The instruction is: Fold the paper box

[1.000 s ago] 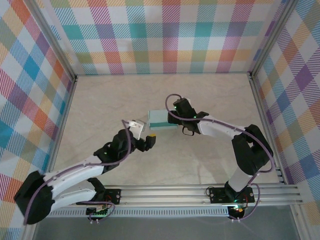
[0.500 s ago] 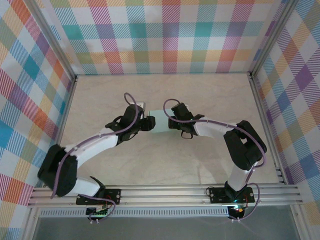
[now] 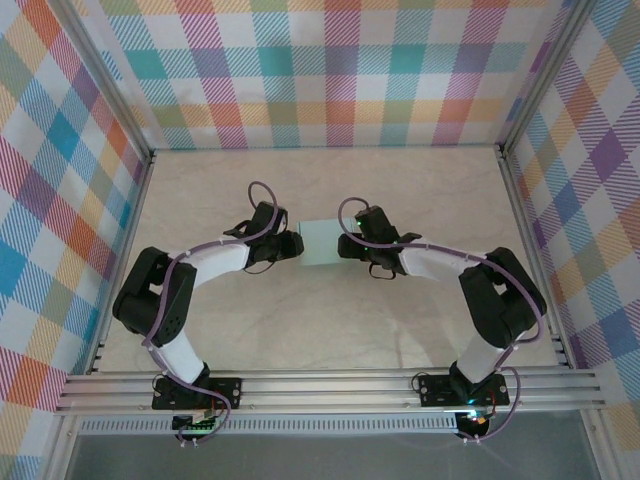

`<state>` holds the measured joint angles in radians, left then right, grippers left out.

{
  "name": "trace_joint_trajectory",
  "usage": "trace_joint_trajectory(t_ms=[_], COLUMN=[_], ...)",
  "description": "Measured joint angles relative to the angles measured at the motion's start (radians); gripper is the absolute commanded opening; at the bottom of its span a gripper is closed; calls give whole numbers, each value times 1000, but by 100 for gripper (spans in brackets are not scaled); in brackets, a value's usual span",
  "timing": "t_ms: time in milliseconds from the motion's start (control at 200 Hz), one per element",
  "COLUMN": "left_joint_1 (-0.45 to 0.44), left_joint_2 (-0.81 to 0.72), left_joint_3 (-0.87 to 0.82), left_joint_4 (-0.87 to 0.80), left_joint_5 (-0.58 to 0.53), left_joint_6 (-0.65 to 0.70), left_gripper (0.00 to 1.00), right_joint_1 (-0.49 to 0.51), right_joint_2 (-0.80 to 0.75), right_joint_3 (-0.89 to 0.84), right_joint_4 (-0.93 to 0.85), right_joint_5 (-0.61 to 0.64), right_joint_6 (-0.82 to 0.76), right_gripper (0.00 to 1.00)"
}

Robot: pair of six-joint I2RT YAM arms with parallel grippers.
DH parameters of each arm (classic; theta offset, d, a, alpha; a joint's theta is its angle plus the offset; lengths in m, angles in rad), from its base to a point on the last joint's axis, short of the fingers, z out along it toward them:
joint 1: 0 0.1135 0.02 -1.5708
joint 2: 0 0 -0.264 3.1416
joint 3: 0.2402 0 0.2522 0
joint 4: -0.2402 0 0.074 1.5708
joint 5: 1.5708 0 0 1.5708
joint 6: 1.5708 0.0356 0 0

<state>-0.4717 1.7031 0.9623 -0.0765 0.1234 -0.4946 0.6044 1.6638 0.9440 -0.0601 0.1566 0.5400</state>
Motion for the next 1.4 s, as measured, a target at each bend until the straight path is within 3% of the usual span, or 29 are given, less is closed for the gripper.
trace_joint_trajectory(t_ms=[535,850,1080,1190,1400], left_joint_1=[46,77,78,81,80], left_joint_2=[14,14,14,14,-47], left_joint_3=[-48,-81,-83,-85,-155], left_joint_4=[112,170,177,177,186], left_joint_5=[95,123,122,119,69], left_joint_6=[-12,-14,-14,-14,-3], left_gripper=[26,25,26,29,50], right_joint_1=[-181,-212,-215,-224,-230], right_joint_2=[-43,95,131,131,130], right_joint_3=[-97,-93,-93,-92,-92], right_joint_4=[208,319,408,433,441], right_joint_5=[-368,-579,-684,-705,-724], right_joint_6=[134,221,297,326,362], right_gripper=[75,68,54,50,43])
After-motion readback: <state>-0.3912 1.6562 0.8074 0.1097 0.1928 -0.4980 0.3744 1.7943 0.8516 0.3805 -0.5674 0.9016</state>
